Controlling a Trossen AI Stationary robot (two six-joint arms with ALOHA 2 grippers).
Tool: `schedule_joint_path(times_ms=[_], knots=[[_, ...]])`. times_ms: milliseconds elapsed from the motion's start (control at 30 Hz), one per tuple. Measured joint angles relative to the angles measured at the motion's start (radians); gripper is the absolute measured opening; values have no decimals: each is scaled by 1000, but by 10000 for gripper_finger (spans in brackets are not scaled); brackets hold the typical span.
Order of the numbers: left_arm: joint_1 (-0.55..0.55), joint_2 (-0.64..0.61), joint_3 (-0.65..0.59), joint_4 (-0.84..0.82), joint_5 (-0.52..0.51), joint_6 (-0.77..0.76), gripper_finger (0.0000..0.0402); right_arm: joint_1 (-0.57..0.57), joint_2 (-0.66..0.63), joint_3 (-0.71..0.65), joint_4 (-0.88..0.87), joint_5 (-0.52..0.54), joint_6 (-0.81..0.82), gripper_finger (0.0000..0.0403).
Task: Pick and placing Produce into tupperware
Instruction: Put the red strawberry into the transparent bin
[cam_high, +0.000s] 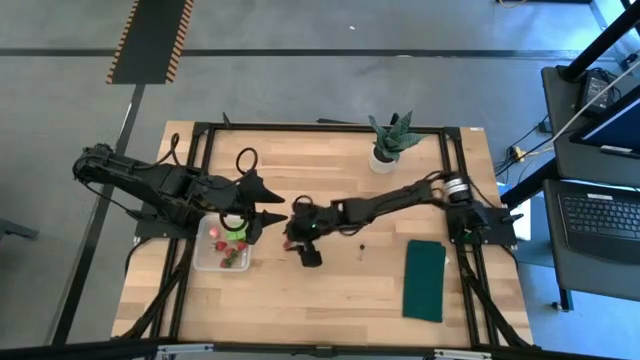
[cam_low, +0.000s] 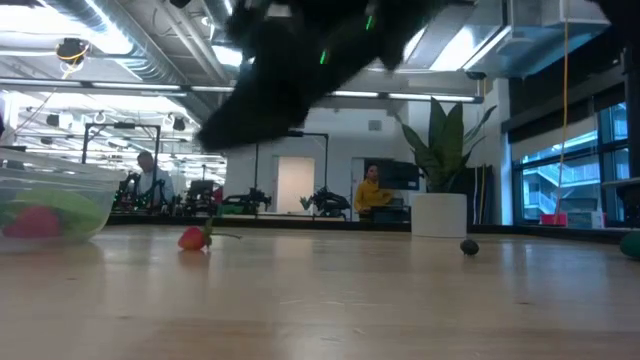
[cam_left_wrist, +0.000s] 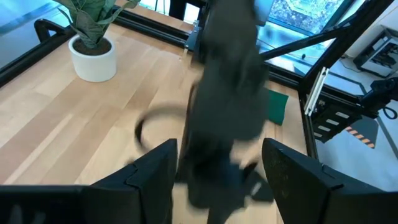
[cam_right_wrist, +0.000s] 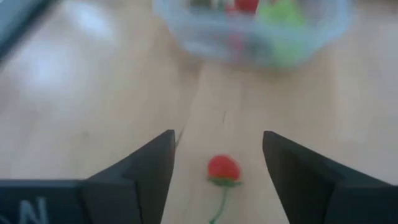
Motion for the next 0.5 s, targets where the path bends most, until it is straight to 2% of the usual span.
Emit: schedule_joint_path(times_ms=[133, 300, 400, 500], knots=[[0, 0, 0, -3, 3, 0, 228, -12, -137, 2, -117, 1, -18, 245], [-4, 0, 0, -4, 78, 0, 228, -33, -304, -16, -346, 3, -59, 245], [-3, 0, 0, -5, 121, -1, 228, -47, -406, -107, -418, 24, -50, 245], [-6, 4, 0, -25, 164, -5, 228, -54, -533, -280, -415, 87, 31, 245]])
